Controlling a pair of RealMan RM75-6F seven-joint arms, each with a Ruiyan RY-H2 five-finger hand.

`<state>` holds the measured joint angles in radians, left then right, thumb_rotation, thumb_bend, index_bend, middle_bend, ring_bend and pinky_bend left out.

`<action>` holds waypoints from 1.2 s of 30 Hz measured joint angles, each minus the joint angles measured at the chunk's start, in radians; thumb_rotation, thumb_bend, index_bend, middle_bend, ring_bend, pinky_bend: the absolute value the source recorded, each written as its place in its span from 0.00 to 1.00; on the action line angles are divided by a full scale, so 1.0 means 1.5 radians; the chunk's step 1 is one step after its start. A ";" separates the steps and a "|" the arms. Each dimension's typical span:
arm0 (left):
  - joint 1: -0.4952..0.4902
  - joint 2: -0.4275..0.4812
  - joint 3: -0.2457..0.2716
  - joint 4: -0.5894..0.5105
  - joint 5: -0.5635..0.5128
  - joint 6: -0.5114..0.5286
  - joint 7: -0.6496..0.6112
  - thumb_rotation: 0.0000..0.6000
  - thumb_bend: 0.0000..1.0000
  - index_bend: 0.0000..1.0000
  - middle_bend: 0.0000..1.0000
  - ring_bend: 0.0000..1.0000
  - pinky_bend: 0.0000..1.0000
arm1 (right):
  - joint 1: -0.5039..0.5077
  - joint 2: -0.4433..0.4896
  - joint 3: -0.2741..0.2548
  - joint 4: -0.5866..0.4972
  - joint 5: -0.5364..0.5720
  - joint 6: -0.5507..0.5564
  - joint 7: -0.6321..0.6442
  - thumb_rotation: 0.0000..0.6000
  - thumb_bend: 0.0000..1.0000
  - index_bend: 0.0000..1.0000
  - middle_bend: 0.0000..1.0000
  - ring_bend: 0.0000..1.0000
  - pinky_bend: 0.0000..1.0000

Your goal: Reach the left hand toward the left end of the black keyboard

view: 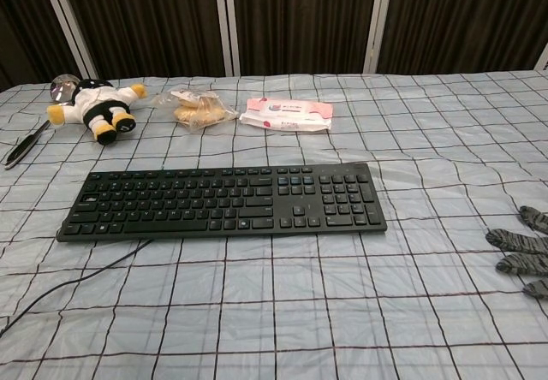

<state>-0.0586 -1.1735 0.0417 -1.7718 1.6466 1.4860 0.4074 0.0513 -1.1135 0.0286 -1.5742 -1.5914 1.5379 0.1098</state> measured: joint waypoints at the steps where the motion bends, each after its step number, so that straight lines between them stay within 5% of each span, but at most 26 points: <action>1: 0.000 0.000 0.000 -0.001 0.000 0.000 0.000 1.00 0.07 0.00 0.00 0.00 0.00 | 0.000 0.000 -0.001 0.000 -0.001 0.000 -0.001 1.00 0.05 0.00 0.00 0.00 0.00; 12: -0.006 -0.001 -0.003 -0.014 -0.013 -0.014 0.016 1.00 0.09 0.00 0.00 0.00 0.00 | -0.004 0.004 -0.002 0.001 0.002 0.001 0.008 1.00 0.05 0.00 0.00 0.00 0.00; 16: -0.010 0.002 -0.008 -0.027 -0.026 -0.023 0.030 1.00 0.21 0.00 0.01 0.04 0.10 | -0.005 0.004 -0.003 0.000 0.000 0.002 0.007 1.00 0.05 0.00 0.00 0.00 0.00; 18: -0.014 0.004 -0.015 -0.040 -0.039 -0.029 0.046 1.00 0.35 0.00 0.14 0.18 0.25 | -0.005 0.005 -0.003 -0.001 0.000 0.002 0.007 1.00 0.05 0.00 0.00 0.00 0.00; 20: -0.021 0.007 -0.024 -0.056 -0.059 -0.040 0.065 1.00 0.53 0.00 0.42 0.42 0.37 | -0.004 0.005 -0.004 -0.001 0.000 0.001 0.007 1.00 0.05 0.00 0.00 0.00 0.00; 23: -0.036 0.011 -0.037 -0.081 -0.099 -0.068 0.091 1.00 0.79 0.00 0.71 0.64 0.48 | -0.004 0.005 -0.004 -0.002 -0.002 0.001 0.007 1.00 0.05 0.00 0.00 0.00 0.00; 25: -0.048 0.014 -0.045 -0.098 -0.134 -0.092 0.104 1.00 0.94 0.00 0.81 0.73 0.54 | -0.004 0.005 -0.004 -0.002 -0.003 0.000 0.008 1.00 0.05 0.00 0.00 0.00 0.00; 36: -0.175 0.029 -0.114 -0.174 -0.435 -0.236 0.197 1.00 1.00 0.00 0.92 0.81 0.63 | -0.002 0.007 -0.003 -0.002 0.001 -0.004 0.016 1.00 0.05 0.00 0.00 0.00 0.00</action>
<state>-0.3205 -1.1305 -0.1296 -2.0321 0.9941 1.1321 0.7036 0.0476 -1.1024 0.0233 -1.5773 -1.5899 1.5314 0.1343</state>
